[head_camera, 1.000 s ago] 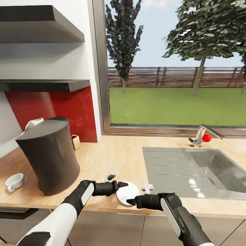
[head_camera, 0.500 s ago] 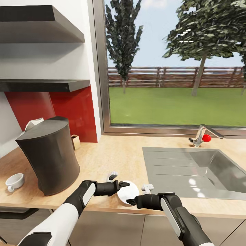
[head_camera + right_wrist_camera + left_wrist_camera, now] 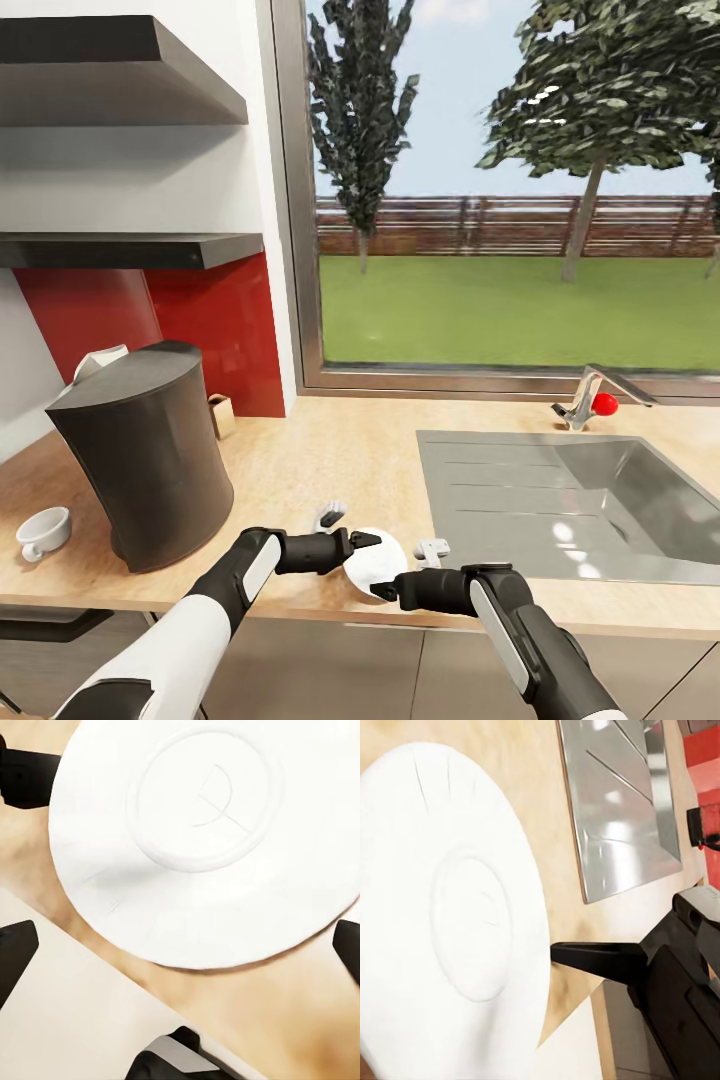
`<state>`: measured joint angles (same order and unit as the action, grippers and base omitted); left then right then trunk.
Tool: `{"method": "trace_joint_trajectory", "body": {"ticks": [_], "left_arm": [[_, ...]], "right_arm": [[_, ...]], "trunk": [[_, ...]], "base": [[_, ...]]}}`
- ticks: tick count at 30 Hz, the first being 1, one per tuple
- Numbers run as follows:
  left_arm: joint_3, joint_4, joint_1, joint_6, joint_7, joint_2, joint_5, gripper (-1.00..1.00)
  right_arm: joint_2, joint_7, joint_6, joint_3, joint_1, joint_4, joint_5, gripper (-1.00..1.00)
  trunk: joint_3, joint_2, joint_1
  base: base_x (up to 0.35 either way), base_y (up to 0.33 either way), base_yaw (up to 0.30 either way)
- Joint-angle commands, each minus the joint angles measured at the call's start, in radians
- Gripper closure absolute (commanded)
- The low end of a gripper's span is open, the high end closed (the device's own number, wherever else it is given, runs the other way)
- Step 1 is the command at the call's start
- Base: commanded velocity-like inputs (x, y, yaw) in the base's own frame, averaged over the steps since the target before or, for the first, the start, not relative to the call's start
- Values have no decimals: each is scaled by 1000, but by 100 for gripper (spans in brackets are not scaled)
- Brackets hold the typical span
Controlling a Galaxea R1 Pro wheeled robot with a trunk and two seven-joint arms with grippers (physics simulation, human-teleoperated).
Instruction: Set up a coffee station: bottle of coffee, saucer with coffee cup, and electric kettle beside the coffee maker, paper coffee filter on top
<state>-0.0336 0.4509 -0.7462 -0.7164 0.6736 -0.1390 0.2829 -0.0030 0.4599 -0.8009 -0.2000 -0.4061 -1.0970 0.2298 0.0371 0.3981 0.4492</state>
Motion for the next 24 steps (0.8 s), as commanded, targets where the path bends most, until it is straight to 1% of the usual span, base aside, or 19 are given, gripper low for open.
{"method": "trace_joint_trajectory", "body": {"ticks": [1,2,3,24], "left_arm": [[-3,0,-2,-6,1,-1,1,-100],[-2,0,-2,-7,1,0,1,-100],[-2,0,-2,-7,1,0,1,100],[-2,1,-2,-8,4,3,1,100]], "right_arm": [[0,-1,-9,-1,0,14,3,-100],[0,-1,-9,-1,0,14,3,-100],[0,-1,-9,-1,0,15,3,-100],[0,-1,-9,-1,0,14,3,-100]], "trunk": [[3,2,1],[3,2,1],[3,2,1],[3,2,1]], "base": [[0,0,0],[0,0,0],[0,0,0],[0,0,0]]}}
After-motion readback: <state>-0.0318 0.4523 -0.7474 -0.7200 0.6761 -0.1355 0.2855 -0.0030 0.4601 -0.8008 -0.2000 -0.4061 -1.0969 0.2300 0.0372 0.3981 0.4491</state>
